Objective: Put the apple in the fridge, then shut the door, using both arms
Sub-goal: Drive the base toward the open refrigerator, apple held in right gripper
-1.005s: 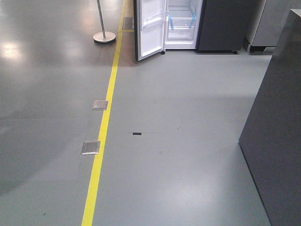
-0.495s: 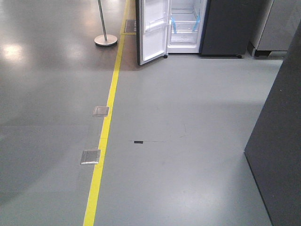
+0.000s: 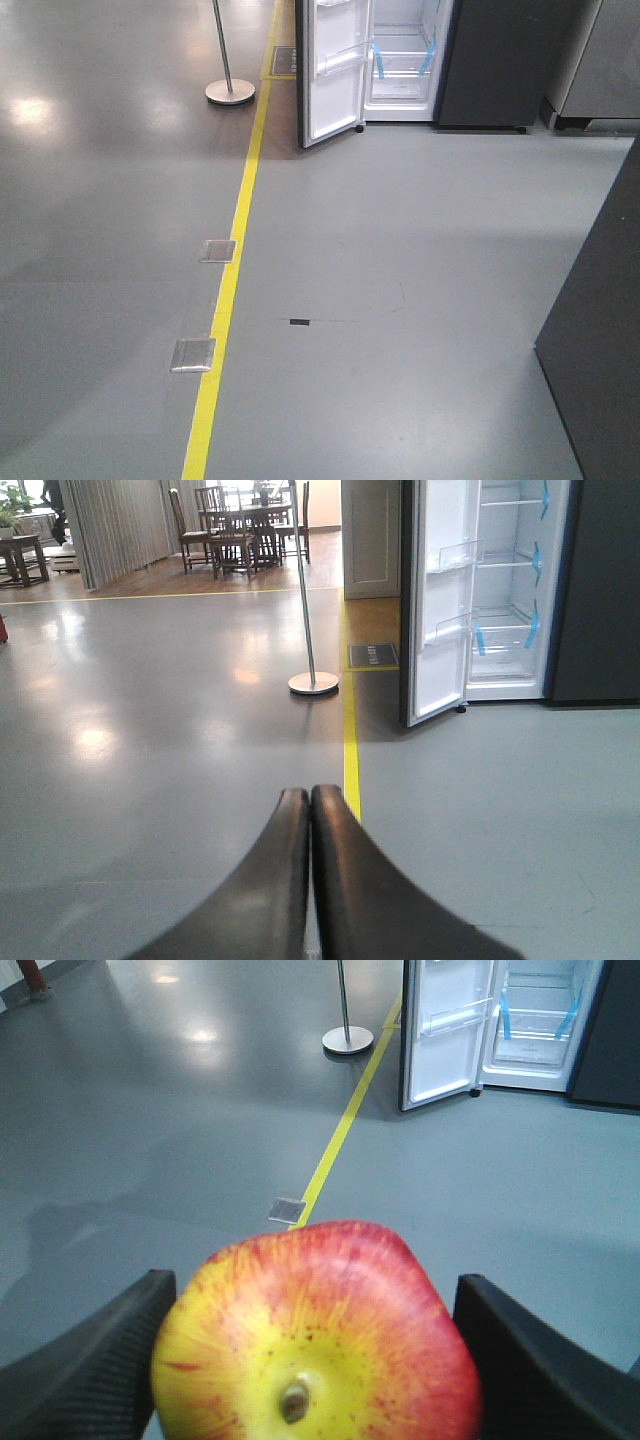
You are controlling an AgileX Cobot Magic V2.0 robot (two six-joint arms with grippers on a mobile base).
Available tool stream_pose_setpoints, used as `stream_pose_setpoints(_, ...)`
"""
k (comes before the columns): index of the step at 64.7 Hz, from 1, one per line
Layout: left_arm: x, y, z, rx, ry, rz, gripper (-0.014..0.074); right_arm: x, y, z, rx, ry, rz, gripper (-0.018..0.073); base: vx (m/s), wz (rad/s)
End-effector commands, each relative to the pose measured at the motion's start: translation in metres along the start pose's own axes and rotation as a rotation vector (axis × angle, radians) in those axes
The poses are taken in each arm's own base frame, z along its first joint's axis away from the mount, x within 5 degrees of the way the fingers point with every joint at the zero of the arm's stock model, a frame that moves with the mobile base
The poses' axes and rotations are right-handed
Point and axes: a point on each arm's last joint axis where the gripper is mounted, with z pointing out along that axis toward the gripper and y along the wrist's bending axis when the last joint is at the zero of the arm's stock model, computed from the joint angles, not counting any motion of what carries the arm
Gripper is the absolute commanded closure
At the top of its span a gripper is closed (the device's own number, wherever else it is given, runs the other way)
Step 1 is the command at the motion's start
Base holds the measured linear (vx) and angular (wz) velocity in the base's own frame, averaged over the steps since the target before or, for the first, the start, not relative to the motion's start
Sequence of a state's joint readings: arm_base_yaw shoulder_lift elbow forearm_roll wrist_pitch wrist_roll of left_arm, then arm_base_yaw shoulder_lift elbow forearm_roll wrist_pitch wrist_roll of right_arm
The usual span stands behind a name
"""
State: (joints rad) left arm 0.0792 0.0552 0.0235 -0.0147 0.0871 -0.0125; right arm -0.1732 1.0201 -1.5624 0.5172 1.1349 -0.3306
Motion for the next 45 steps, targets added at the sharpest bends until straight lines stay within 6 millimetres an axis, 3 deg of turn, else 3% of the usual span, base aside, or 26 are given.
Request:
stream_pose_setpoints(1, -0.0131, -0.0008, -0.0007, 0.01, -0.082, -0.008, 0.0603, -0.0116, 0.0038, -0.0102, 0.005, -0.109, -0.006, 0.0374, 0.19, 0.04)
stream_pose_setpoints(45, -0.0131, -0.0008, -0.0007, 0.01, -0.082, -0.008, 0.0603, -0.0116, 0.0038, -0.0102, 0.005, -0.109, -0.006, 0.0374, 0.2, 0.04)
